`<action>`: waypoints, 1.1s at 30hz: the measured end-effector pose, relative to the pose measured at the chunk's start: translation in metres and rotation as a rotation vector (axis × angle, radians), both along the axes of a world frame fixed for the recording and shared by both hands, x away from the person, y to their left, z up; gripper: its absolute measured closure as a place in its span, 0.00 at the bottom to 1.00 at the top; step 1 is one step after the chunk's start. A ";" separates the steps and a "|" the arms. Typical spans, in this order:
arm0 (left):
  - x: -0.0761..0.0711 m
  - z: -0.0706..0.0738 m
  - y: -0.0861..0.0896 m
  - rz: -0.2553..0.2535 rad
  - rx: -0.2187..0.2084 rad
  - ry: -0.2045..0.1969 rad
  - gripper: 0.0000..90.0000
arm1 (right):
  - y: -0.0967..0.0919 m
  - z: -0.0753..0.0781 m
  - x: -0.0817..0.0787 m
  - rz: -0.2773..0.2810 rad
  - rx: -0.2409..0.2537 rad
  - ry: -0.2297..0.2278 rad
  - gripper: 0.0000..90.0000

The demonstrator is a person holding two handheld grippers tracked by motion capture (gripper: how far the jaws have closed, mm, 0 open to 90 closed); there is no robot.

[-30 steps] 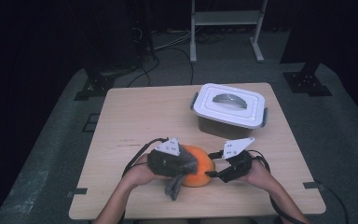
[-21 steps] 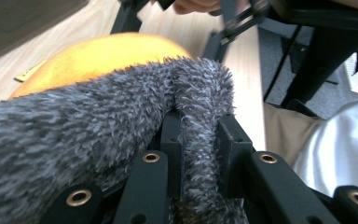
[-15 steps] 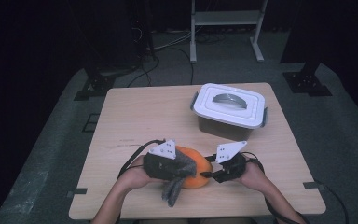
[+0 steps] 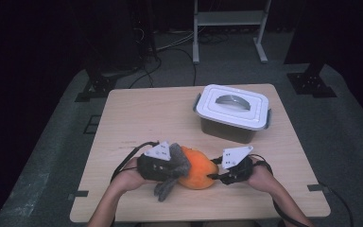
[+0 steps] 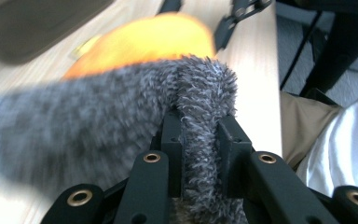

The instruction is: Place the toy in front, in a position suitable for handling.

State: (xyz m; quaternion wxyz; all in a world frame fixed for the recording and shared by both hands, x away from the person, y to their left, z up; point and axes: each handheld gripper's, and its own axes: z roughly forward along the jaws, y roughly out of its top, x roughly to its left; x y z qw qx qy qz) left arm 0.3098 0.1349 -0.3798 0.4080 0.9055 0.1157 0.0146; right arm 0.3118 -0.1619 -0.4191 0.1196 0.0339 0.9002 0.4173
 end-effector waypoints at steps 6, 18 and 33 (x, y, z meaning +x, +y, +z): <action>0.012 0.012 0.019 0.050 -0.132 -0.004 0.84 | 0.003 0.002 -0.002 0.039 -0.006 -0.022 0.59; 0.008 -0.015 -0.001 0.042 -0.097 0.038 0.84 | 0.003 -0.009 0.008 -0.126 0.081 0.276 0.20; -0.014 -0.001 0.009 -0.010 -0.126 0.024 0.84 | 0.010 -0.005 0.003 -0.006 0.071 0.166 0.50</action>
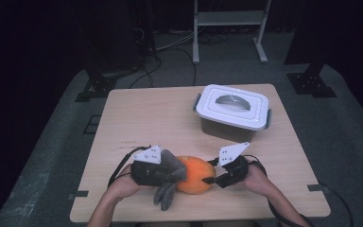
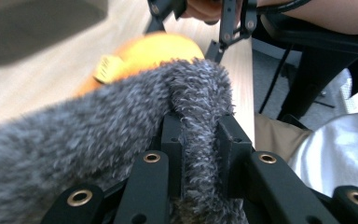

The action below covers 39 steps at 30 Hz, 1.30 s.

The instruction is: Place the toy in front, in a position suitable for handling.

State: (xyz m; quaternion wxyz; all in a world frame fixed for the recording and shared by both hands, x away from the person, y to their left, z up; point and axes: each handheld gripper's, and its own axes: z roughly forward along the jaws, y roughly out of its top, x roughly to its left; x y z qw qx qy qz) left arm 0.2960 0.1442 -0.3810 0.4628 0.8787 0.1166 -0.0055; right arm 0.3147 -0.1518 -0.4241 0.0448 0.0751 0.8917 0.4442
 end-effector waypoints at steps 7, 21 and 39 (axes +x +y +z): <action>0.009 0.002 -0.012 -0.007 0.041 -0.017 0.83 | -0.011 0.002 0.003 0.043 -0.006 -0.056 0.50; 0.013 -0.001 0.007 0.015 -0.008 -0.007 0.84 | -0.013 0.001 0.006 0.068 -0.010 -0.066 0.51; 0.008 -0.014 -0.002 0.019 0.025 0.028 0.84 | -0.006 -0.005 0.000 -0.077 0.071 0.074 0.35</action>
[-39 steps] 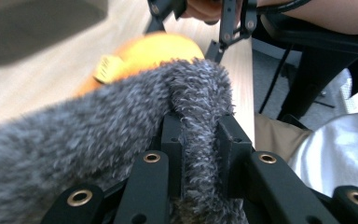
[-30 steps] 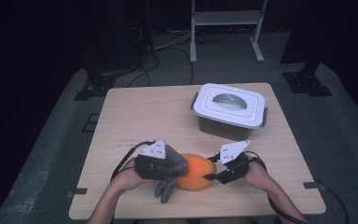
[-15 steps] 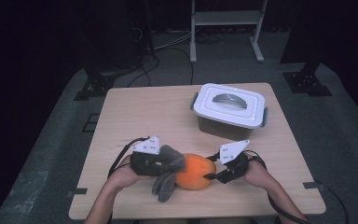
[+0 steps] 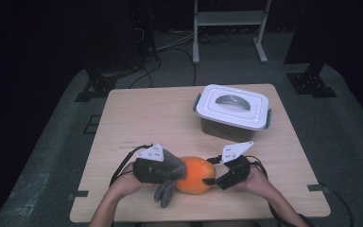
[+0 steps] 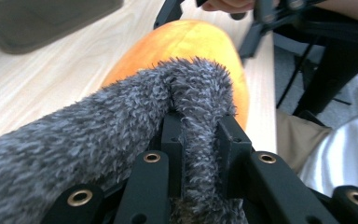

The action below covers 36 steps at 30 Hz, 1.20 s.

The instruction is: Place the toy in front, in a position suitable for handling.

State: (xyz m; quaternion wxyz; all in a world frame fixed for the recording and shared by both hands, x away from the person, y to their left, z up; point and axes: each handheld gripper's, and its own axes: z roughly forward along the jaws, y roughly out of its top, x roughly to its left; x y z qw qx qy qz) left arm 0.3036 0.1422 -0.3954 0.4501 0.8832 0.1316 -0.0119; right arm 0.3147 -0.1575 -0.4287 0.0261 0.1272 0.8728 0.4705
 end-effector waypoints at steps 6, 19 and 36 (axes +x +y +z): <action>-0.003 0.018 -0.001 -0.059 -0.045 -0.015 0.84 | -0.005 0.006 0.006 0.103 -0.035 -0.071 0.54; 0.008 0.004 -0.024 -0.028 0.013 -0.005 0.85 | -0.014 0.008 0.004 0.060 -0.031 -0.056 0.29; -0.007 0.036 -0.069 -0.130 0.113 -0.118 0.85 | 0.011 0.018 -0.009 0.065 -0.046 -0.164 0.62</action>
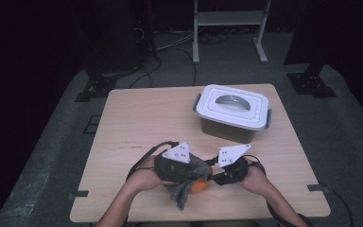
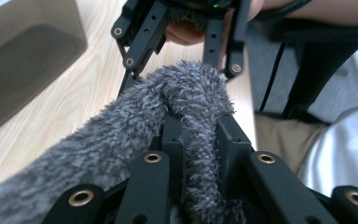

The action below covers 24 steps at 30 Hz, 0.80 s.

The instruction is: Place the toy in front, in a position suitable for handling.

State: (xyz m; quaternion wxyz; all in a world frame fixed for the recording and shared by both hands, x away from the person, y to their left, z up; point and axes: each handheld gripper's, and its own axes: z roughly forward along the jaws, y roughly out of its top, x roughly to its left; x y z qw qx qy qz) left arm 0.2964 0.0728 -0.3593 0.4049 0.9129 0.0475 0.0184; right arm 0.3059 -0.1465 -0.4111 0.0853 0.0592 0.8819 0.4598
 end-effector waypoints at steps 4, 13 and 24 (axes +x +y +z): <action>0.008 -0.003 -0.002 0.014 -0.001 0.014 0.85 | -0.008 -0.005 0.004 -0.015 0.010 0.025 0.65; 0.015 -0.003 0.038 0.113 -0.052 0.025 0.84 | -0.016 -0.010 0.009 -0.025 0.029 0.051 0.66; 0.018 -0.003 0.041 0.102 -0.085 0.020 0.84 | -0.017 -0.009 0.012 -0.039 0.034 0.043 0.65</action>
